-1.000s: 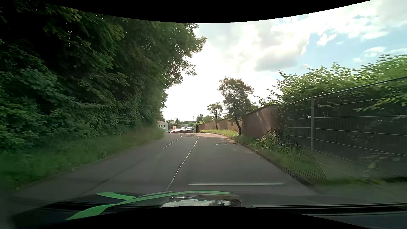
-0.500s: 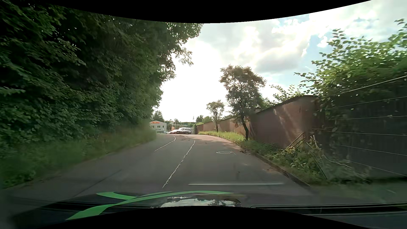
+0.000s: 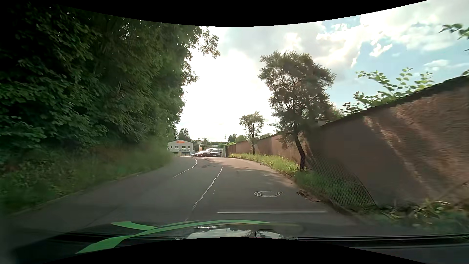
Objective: Follow the waypoints while adhering to traffic rules and regulations
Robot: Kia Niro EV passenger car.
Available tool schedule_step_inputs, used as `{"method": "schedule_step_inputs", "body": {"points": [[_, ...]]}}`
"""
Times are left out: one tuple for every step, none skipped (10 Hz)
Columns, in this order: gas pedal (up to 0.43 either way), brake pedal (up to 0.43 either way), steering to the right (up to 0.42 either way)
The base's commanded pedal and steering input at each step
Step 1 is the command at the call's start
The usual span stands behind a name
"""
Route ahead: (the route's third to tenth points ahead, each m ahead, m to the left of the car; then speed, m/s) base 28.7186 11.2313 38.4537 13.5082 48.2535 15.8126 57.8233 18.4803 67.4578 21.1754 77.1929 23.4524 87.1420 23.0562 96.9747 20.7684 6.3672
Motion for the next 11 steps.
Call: {"method": "schedule_step_inputs", "body": {"points": [[0.130,0.000,-0.034],[0.138,0.000,-0.037],[0.138,0.000,-0.037],[0.138,0.000,-0.038],[0.138,0.000,-0.039],[0.138,0.000,-0.042],[0.138,0.000,-0.045],[0.138,0.000,-0.048],[0.138,0.000,-0.050],[0.138,0.000,-0.052],[0.138,0.000,-0.052]]}}
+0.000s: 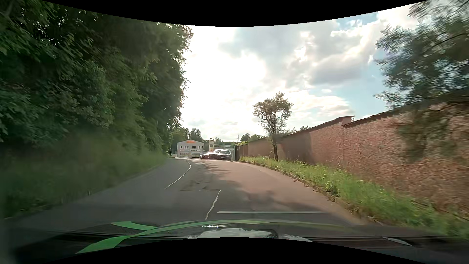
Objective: Follow the waypoints while adhering to traffic rules and regulations
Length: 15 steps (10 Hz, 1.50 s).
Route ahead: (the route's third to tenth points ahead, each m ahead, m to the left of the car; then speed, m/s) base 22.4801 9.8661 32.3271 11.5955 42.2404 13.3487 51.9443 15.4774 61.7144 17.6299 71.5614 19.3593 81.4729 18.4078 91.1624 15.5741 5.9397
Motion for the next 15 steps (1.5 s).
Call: {"method": "schedule_step_inputs", "body": {"points": [[0.138,0.000,-0.053],[0.138,0.000,-0.052],[0.138,0.000,-0.051],[0.138,0.000,-0.050],[0.138,0.000,-0.048],[0.138,0.000,-0.047],[0.138,0.000,-0.046],[0.150,0.000,-0.046],[0.177,0.000,-0.046],[0.177,0.000,-0.046],[0.177,0.000,-0.046],[0.177,0.000,-0.046],[0.169,0.000,-0.047],[0.157,0.000,-0.047],[0.157,0.000,-0.049]]}}
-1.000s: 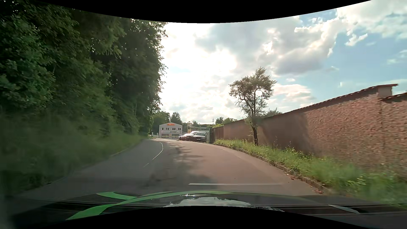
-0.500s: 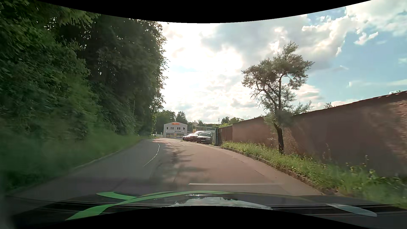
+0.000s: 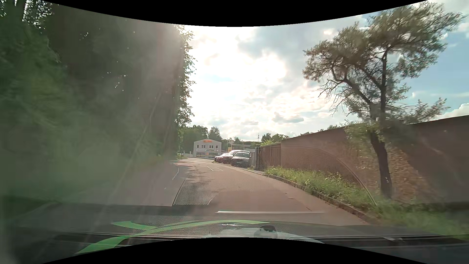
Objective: Follow the waypoints while adhering to traffic rules and regulations
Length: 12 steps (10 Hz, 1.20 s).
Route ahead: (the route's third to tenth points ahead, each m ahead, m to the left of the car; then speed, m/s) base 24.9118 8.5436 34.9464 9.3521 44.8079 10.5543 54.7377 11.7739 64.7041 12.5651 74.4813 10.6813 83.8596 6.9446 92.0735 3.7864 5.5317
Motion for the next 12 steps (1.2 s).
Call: {"method": "schedule_step_inputs", "body": {"points": [[0.157,0.000,-0.052],[0.157,0.000,-0.058],[0.157,0.000,-0.061],[0.157,0.000,-0.063],[0.157,0.000,-0.063],[0.157,0.000,-0.063],[0.157,0.000,-0.064],[0.157,0.000,-0.067],[0.157,0.000,-0.070],[0.157,0.000,-0.071],[0.150,0.000,-0.072],[0.150,0.000,-0.072]]}}
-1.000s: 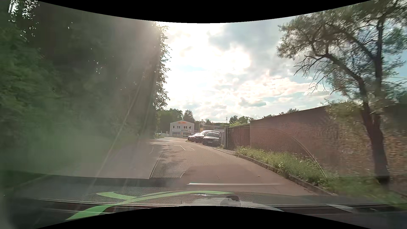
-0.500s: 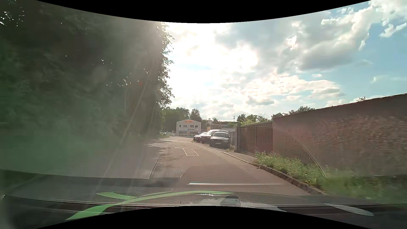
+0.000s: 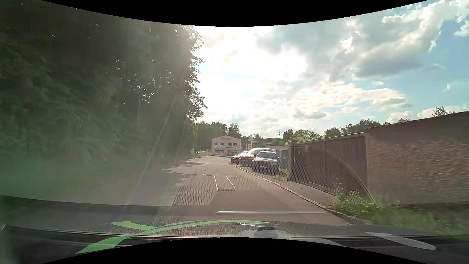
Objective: Follow the waypoints while adhering to traffic rules and regulations
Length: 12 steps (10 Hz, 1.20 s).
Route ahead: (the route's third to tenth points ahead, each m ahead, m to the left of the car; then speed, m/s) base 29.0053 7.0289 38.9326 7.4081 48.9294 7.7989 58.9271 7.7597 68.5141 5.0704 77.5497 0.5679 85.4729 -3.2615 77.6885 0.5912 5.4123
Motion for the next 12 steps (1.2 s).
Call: {"method": "schedule_step_inputs", "body": {"points": [[0.150,0.000,-0.072],[0.150,0.000,-0.072],[0.150,0.000,-0.072],[0.150,0.000,-0.072],[0.157,0.000,-0.072],[0.157,0.000,-0.072],[0.157,0.000,-0.072],[0.157,0.000,-0.072],[0.157,0.000,-0.072],[0.157,0.000,-0.072],[0.157,0.000,-0.072],[0.157,0.000,-0.072]]}}
